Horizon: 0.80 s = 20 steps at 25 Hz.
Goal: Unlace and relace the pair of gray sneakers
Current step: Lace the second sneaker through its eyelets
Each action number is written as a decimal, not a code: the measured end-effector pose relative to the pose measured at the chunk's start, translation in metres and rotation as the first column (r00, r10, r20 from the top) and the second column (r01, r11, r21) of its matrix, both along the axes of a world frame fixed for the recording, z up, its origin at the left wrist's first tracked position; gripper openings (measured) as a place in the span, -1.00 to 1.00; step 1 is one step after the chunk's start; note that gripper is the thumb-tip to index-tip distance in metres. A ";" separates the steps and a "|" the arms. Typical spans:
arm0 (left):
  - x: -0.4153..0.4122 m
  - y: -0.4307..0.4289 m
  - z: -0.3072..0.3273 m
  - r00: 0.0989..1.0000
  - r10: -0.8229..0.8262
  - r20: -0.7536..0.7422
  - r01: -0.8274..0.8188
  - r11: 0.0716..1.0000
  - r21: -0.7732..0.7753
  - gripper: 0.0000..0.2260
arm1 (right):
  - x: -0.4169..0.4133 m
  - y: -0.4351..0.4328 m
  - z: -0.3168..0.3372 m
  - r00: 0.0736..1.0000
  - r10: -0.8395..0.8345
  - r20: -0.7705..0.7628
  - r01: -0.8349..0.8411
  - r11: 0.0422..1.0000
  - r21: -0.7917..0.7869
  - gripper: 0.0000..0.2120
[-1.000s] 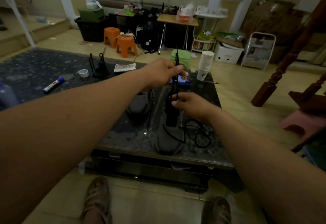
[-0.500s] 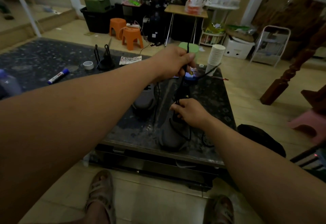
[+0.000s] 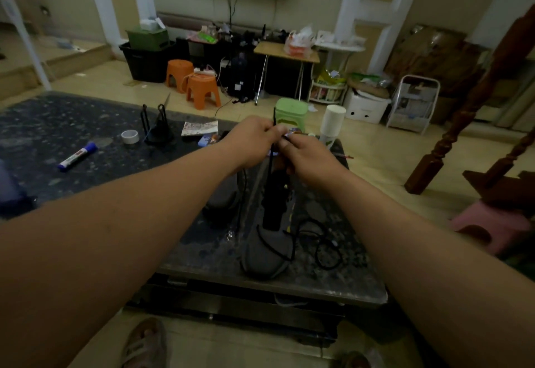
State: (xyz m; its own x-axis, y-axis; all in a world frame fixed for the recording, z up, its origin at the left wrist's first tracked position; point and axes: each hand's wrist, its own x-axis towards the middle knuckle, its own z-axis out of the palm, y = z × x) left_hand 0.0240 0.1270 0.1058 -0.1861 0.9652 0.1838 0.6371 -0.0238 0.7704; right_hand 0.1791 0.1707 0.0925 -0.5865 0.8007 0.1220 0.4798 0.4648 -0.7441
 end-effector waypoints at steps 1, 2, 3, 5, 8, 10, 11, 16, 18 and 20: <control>0.000 0.000 0.002 1.000 0.009 -0.001 -0.009 1.000 0.016 -0.60 | -0.002 0.000 0.007 1.000 -0.019 -0.017 0.020 0.999 0.035 -0.69; 0.001 -0.001 0.003 1.000 0.017 0.018 -0.018 1.000 0.023 -0.61 | -0.003 -0.001 0.012 0.999 -0.031 -0.030 0.032 0.998 0.057 -0.70; 0.001 -0.002 0.004 0.998 0.026 0.055 -0.027 0.999 0.020 -0.62 | -0.003 -0.003 0.016 0.998 -0.036 -0.050 0.039 0.997 0.062 -0.71; 0.000 -0.004 0.003 0.987 0.040 0.153 -0.040 0.999 -0.006 -0.64 | -0.001 -0.007 0.015 0.991 -0.062 -0.115 0.064 0.998 0.011 -0.73; 0.002 -0.008 0.002 0.950 0.021 0.312 -0.021 1.000 -0.005 -0.70 | -0.001 -0.011 0.003 0.960 -0.175 -0.218 0.168 0.985 -0.051 -0.67; 0.006 -0.011 0.003 0.928 -0.002 0.373 0.007 1.000 -0.013 -0.71 | -0.005 -0.009 -0.002 0.945 -0.229 -0.235 0.232 0.973 -0.016 -0.63; 0.007 -0.011 0.003 0.927 -0.017 0.375 0.025 1.000 -0.018 -0.70 | -0.006 -0.008 0.000 0.951 -0.225 -0.213 0.232 0.973 0.012 -0.63; -0.001 -0.013 0.001 0.952 -0.067 0.300 0.088 0.994 -0.058 -0.63 | -0.010 -0.009 0.013 0.995 -0.066 0.078 0.053 0.986 0.157 -0.69; -0.004 -0.016 0.001 0.959 -0.086 0.271 0.109 0.991 -0.071 -0.60 | -0.013 -0.009 0.014 0.981 -0.028 0.194 -0.011 0.981 0.196 -0.73; -0.005 -0.016 0.001 0.970 -0.106 0.219 0.126 0.989 -0.080 -0.56 | -0.015 -0.010 0.012 0.972 -0.018 0.234 -0.029 0.981 0.193 -0.78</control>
